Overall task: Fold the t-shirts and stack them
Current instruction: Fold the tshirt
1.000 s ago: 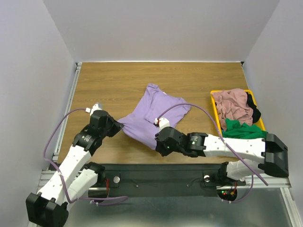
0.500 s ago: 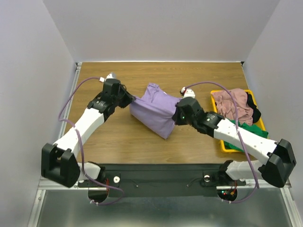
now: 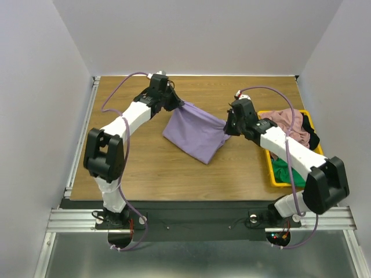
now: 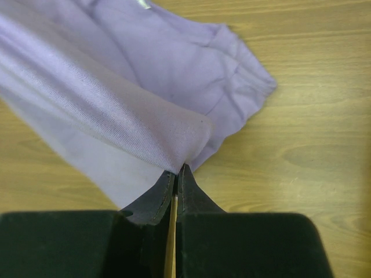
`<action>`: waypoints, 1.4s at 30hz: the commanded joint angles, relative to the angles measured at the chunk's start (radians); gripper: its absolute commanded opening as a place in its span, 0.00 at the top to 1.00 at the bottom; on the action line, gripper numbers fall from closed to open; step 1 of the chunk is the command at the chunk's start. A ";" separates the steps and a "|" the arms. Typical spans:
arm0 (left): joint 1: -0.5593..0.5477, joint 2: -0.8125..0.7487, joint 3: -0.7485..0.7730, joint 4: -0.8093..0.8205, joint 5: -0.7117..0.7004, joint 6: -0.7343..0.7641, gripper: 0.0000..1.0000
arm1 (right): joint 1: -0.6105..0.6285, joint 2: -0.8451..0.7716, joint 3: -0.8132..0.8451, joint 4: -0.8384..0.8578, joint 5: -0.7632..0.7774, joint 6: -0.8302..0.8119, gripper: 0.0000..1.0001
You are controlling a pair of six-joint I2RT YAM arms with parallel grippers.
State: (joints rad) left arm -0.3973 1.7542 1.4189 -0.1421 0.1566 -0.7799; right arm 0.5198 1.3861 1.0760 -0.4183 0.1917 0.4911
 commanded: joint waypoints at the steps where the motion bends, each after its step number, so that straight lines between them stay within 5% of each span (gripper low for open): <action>1: -0.009 0.094 0.153 0.032 -0.038 0.067 1.00 | -0.079 0.068 0.061 -0.028 -0.005 -0.039 1.00; 4: -0.018 0.258 0.335 -0.065 -0.063 0.096 1.00 | -0.133 0.140 0.090 -0.016 -0.011 -0.043 1.00; 6: -0.021 0.310 0.397 -0.120 -0.077 0.108 0.89 | -0.145 0.174 0.110 -0.011 -0.015 -0.057 0.94; 7: -0.021 0.330 0.419 -0.123 -0.074 0.120 0.44 | -0.150 0.210 0.120 -0.010 -0.009 -0.063 0.74; 8: -0.021 0.358 0.454 -0.137 -0.071 0.125 0.12 | -0.152 0.226 0.148 -0.011 0.009 -0.071 0.57; 9: -0.023 0.364 0.466 -0.143 -0.069 0.142 0.01 | -0.156 0.244 0.159 -0.011 0.023 -0.077 0.34; 14: -0.031 0.295 0.437 -0.157 -0.120 0.197 0.02 | -0.161 0.272 0.179 -0.011 0.022 -0.077 0.00; 26: -0.031 0.041 0.037 -0.090 -0.298 0.363 0.02 | -0.159 0.151 -0.047 0.076 -0.245 0.061 0.00; 35: 0.037 -0.149 -0.211 0.001 -0.301 0.326 0.02 | -0.161 0.384 0.106 0.131 -0.299 0.063 0.00; 42: 0.087 -0.164 -0.261 -0.020 -0.313 0.324 0.02 | -0.161 0.608 0.297 0.133 -0.362 -0.009 0.00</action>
State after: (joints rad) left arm -0.3267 1.6344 1.1889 -0.1909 -0.1406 -0.4541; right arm 0.3595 1.9129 1.2819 -0.3393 -0.1127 0.5285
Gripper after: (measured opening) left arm 0.985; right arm 0.995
